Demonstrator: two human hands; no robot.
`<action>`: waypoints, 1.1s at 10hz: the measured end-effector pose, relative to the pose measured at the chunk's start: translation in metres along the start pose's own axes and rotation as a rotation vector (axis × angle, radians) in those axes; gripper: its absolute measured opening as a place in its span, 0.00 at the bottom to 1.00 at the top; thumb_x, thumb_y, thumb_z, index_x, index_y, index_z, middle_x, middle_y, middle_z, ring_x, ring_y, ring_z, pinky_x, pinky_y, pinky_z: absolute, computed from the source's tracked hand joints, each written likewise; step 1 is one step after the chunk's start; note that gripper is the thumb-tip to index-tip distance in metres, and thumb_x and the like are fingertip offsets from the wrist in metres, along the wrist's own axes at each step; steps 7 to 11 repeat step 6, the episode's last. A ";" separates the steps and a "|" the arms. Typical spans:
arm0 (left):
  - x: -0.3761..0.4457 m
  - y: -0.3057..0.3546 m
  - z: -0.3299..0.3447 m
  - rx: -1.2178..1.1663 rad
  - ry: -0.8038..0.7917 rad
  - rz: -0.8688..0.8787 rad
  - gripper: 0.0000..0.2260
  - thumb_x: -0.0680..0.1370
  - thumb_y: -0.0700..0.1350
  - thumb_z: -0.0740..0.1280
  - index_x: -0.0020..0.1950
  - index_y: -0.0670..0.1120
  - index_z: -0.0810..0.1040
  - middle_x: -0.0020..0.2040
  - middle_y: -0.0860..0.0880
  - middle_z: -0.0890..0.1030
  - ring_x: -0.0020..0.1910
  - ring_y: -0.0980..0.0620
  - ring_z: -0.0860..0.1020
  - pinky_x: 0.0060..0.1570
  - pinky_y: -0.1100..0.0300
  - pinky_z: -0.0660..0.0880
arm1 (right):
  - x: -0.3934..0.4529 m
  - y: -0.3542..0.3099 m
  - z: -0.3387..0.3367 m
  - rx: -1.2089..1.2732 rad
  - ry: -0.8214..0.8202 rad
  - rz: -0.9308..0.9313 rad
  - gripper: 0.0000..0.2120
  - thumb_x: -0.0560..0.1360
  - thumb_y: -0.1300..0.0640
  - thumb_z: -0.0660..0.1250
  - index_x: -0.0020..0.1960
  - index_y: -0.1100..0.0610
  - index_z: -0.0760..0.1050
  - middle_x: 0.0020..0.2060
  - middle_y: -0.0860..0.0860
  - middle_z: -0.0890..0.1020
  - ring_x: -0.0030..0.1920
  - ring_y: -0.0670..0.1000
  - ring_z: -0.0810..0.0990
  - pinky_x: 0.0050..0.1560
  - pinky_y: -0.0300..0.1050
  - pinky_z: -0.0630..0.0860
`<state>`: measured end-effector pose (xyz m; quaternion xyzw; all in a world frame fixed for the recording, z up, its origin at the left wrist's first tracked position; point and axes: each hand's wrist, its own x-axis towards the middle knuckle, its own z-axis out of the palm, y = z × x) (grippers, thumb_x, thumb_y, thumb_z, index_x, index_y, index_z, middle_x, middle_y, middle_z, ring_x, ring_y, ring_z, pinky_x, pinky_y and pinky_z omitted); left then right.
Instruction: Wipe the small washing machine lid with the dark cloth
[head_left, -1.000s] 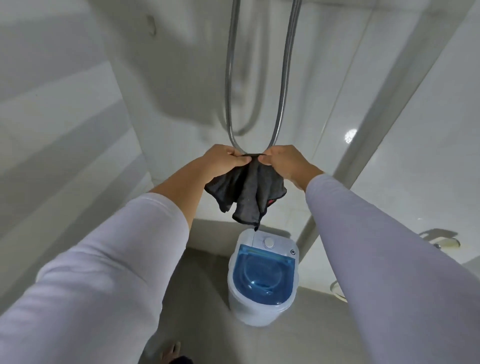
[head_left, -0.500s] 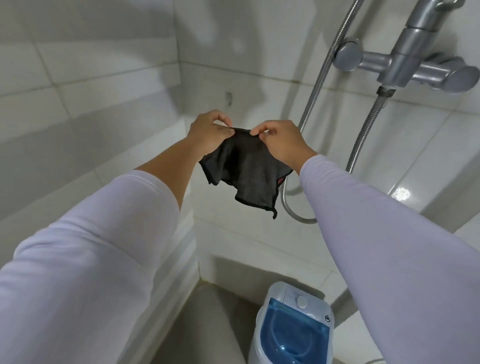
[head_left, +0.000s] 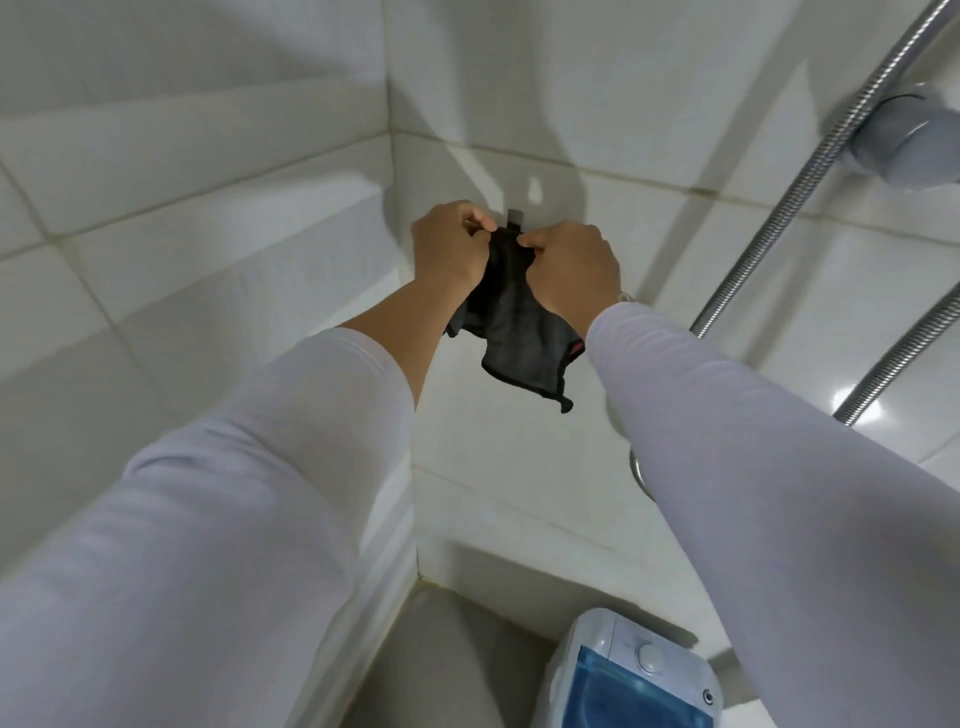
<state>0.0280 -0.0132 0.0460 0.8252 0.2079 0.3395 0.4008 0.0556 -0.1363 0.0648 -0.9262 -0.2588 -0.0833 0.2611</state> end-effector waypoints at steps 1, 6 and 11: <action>-0.001 -0.005 0.007 -0.034 0.014 -0.042 0.09 0.77 0.35 0.63 0.47 0.43 0.83 0.49 0.47 0.85 0.49 0.50 0.82 0.54 0.66 0.73 | 0.001 -0.001 0.008 -0.059 0.021 0.001 0.24 0.76 0.63 0.56 0.67 0.47 0.74 0.65 0.49 0.78 0.62 0.57 0.77 0.57 0.45 0.73; -0.076 -0.028 0.037 -0.136 0.162 -0.190 0.16 0.77 0.38 0.63 0.65 0.47 0.74 0.64 0.49 0.77 0.64 0.50 0.74 0.60 0.64 0.68 | -0.052 0.045 0.044 0.163 -0.186 0.056 0.23 0.75 0.62 0.59 0.68 0.49 0.73 0.59 0.56 0.74 0.53 0.58 0.79 0.53 0.45 0.76; -0.076 -0.028 0.037 -0.136 0.162 -0.190 0.16 0.77 0.38 0.63 0.65 0.47 0.74 0.64 0.49 0.77 0.64 0.50 0.74 0.60 0.64 0.68 | -0.052 0.045 0.044 0.163 -0.186 0.056 0.23 0.75 0.62 0.59 0.68 0.49 0.73 0.59 0.56 0.74 0.53 0.58 0.79 0.53 0.45 0.76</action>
